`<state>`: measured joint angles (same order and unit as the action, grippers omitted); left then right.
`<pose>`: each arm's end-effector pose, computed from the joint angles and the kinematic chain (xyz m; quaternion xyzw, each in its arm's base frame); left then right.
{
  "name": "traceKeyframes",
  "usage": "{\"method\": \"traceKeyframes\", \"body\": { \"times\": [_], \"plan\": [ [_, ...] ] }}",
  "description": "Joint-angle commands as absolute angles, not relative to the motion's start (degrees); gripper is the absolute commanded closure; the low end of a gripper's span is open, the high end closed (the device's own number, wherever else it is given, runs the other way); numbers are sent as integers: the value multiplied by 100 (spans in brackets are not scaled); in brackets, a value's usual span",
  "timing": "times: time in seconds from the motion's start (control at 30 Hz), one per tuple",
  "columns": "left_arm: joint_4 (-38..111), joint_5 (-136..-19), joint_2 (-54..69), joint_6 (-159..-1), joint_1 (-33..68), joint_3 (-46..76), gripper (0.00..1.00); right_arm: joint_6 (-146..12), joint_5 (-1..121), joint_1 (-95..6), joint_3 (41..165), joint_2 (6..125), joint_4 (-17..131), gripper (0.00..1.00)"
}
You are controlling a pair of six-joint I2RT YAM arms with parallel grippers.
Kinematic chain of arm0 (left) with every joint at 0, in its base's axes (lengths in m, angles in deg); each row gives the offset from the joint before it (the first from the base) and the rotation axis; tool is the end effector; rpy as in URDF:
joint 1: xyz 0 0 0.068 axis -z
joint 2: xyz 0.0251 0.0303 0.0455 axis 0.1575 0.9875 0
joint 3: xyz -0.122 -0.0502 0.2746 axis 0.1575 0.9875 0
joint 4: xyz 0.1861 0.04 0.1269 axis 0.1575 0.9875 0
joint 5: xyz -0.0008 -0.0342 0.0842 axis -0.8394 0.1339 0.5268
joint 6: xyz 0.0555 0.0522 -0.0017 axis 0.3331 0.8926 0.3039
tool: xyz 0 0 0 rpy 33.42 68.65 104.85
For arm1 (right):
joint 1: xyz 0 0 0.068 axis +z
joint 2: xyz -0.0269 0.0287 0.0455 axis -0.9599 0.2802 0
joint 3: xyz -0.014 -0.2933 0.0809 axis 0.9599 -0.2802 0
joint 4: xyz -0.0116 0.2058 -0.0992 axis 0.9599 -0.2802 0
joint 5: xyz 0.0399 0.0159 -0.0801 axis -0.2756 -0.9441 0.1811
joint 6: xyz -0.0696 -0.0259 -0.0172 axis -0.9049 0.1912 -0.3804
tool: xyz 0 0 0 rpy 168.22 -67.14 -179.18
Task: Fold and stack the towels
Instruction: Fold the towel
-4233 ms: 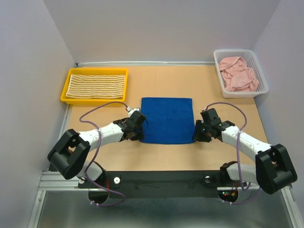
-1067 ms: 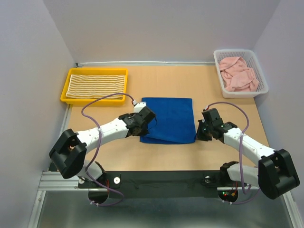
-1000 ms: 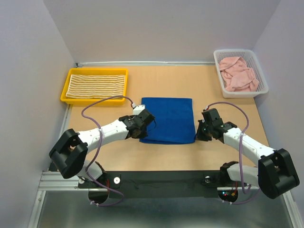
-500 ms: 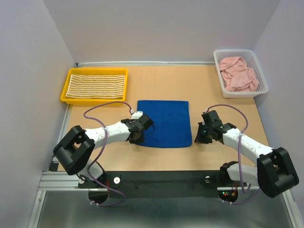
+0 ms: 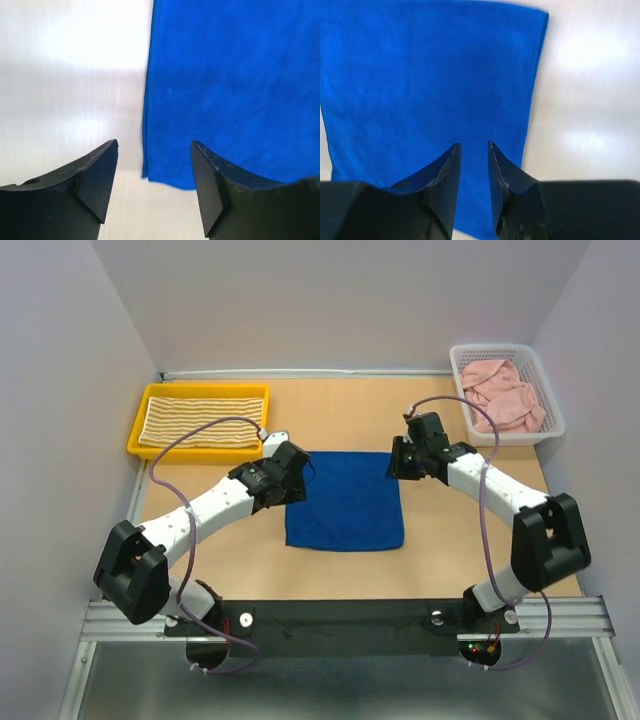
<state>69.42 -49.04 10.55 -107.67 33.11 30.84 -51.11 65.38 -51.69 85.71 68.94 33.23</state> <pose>0.2064 -0.1571 0.2749 -0.0306 0.9340 -0.0807 0.3468 0.2734 0.1130 0.2633 -0.0002 0.9409 0.1429 0.3071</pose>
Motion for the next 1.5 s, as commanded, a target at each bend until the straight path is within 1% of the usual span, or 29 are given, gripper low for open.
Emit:
{"method": "traceKeyframes", "body": {
  "times": [0.0,0.03,0.1,0.13,0.2,0.23,0.27,0.33,0.5,0.7,0.77,0.8,0.83,0.87,0.9,1.03,1.2,1.3,1.47],
  "plan": [
    [6341,-4988,1279,-10032,3093,2694,35,-5384,6356,-5333,9189,7496,4009,66],
    [6200,-5163,1410,-9953,2997,2571,41,-5384,6277,-5351,9416,7811,4088,67],
    [5857,-5322,1858,-9671,2892,2369,47,-5401,6145,-5413,9602,8129,4282,67],
    [5786,-5393,2025,-9575,2891,2316,47,-5410,6110,-5439,9681,8261,4361,67],
    [5663,-5533,2474,-9460,2759,2236,51,-5402,5987,-5518,9883,8683,4598,68],
    [5645,-5595,2597,-9433,2707,2245,55,-5393,5943,-5562,9945,8832,4642,69],
    [5575,-5631,2781,-9416,2628,2271,57,-5419,5908,-5623,10067,9078,4738,69],
    [5505,-5683,2897,-9398,2557,2455,59,-5428,5899,-5702,10147,9316,4827,70],
    [5320,-5824,2950,-9424,2329,2938,59,-5454,5714,-6062,10165,9774,5003,70],
    [5381,-5824,2704,-9372,2284,3036,58,-6068,5890,-6256,9954,9459,4985,69],
    [5390,-5781,2451,-9267,2284,3009,52,-6453,5838,-6309,9910,9283,4994,69],
    [5373,-5763,2371,-9214,2276,2983,49,-6595,5733,-6370,9919,9256,4977,66],
    [5373,-5711,2205,-9135,2284,2931,41,-6701,5584,-6423,9963,9247,4951,65],
    [5364,-5675,2116,-9073,2276,2895,37,-6876,5478,-6450,9989,9256,4942,64],
    [5338,-5631,2045,-8908,2267,2834,30,-6965,5364,-6520,10015,9264,4924,61],
    [5048,-5552,1729,-8564,2135,2825,21,-7282,5126,-6555,10104,9370,4801,58],
    [4486,-5894,1710,-8028,1942,2833,18,-7677,4660,-6564,10182,9563,4704,58],
    [4205,-6508,1868,-7457,1845,2781,18,-7792,4422,-6564,10297,9721,4616,58],
    [4054,-7142,2150,-6885,1687,2588,15,-7950,4308,-6564,10508,9967,4397,58]
  ]
}}
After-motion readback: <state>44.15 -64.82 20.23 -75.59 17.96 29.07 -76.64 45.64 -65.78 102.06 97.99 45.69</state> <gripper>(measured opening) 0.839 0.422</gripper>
